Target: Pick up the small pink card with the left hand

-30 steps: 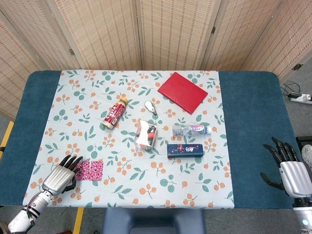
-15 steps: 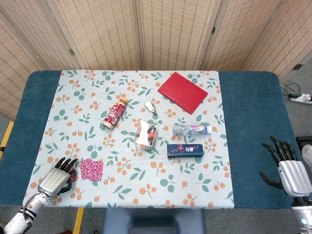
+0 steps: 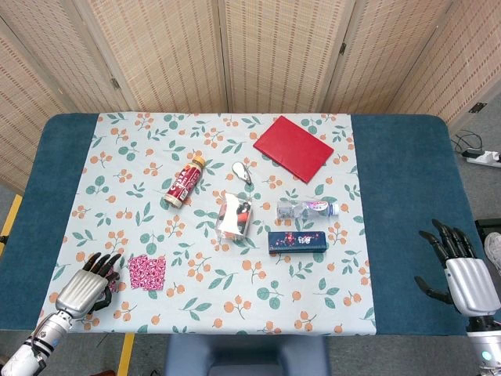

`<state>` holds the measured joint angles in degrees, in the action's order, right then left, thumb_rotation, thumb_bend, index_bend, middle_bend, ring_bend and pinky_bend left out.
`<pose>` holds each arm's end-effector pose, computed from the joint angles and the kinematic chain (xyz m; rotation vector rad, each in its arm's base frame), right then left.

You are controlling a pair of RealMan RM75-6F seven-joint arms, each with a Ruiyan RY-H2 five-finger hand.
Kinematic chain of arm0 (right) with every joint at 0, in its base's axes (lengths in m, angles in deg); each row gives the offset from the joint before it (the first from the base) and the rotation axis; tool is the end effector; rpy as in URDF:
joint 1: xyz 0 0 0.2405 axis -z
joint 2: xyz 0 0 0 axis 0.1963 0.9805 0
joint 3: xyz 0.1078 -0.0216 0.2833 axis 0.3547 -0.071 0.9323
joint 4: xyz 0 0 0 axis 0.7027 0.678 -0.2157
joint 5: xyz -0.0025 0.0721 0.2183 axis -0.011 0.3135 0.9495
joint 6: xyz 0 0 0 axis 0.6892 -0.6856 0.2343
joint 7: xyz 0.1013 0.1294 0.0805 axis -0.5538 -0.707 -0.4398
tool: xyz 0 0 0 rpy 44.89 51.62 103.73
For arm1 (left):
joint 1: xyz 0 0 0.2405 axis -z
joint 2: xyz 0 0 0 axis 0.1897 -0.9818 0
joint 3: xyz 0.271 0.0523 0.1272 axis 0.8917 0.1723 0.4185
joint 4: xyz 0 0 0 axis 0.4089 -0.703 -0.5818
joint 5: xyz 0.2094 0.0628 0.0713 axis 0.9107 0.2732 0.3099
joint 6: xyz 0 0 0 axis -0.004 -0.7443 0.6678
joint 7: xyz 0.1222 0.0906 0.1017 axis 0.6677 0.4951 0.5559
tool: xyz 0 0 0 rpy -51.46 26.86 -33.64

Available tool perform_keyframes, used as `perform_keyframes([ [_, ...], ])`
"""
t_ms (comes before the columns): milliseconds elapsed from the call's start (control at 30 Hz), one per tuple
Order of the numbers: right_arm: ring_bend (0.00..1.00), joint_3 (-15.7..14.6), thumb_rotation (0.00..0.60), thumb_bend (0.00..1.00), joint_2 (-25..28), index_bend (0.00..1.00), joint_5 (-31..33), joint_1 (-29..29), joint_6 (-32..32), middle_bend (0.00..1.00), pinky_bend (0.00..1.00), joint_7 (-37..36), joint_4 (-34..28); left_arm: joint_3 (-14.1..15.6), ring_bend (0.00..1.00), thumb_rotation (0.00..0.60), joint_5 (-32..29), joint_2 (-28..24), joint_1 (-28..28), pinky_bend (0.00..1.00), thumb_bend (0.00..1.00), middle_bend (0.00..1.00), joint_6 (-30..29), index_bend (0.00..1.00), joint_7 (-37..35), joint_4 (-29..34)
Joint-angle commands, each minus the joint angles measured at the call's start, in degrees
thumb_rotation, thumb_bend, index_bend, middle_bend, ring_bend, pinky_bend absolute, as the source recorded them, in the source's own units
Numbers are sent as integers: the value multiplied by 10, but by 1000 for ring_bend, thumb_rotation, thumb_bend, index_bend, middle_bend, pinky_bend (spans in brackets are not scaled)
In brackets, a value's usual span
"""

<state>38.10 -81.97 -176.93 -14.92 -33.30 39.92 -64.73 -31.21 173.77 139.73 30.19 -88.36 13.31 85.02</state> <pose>-0.3542 -0.2110 0.1668 1.4113 -0.9871 0.9430 -0.3809 0.2583 0.0298 -2.0078 -0.7748 -0.5227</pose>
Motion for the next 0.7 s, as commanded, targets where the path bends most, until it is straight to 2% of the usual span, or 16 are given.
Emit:
perform_keyframes([
  [33, 30, 0, 600, 270, 0, 149, 0, 0, 0, 45, 0, -1, 1, -3, 0, 92, 10, 2, 4, 0, 923, 0, -6, 304, -4, 9],
  [300, 30, -1, 600, 270, 0, 149, 3, 4, -4, 45, 0, -9, 8, -13, 0, 92, 26, 14, 28, 0, 923, 0, 11, 276, 23, 46],
  [700, 30, -2, 600, 270, -1, 149, 4, 7, -5, 45, 0, -16, 14, -22, 0, 90, 1, 37, 47, 0, 923, 0, 54, 273, 67, 62],
])
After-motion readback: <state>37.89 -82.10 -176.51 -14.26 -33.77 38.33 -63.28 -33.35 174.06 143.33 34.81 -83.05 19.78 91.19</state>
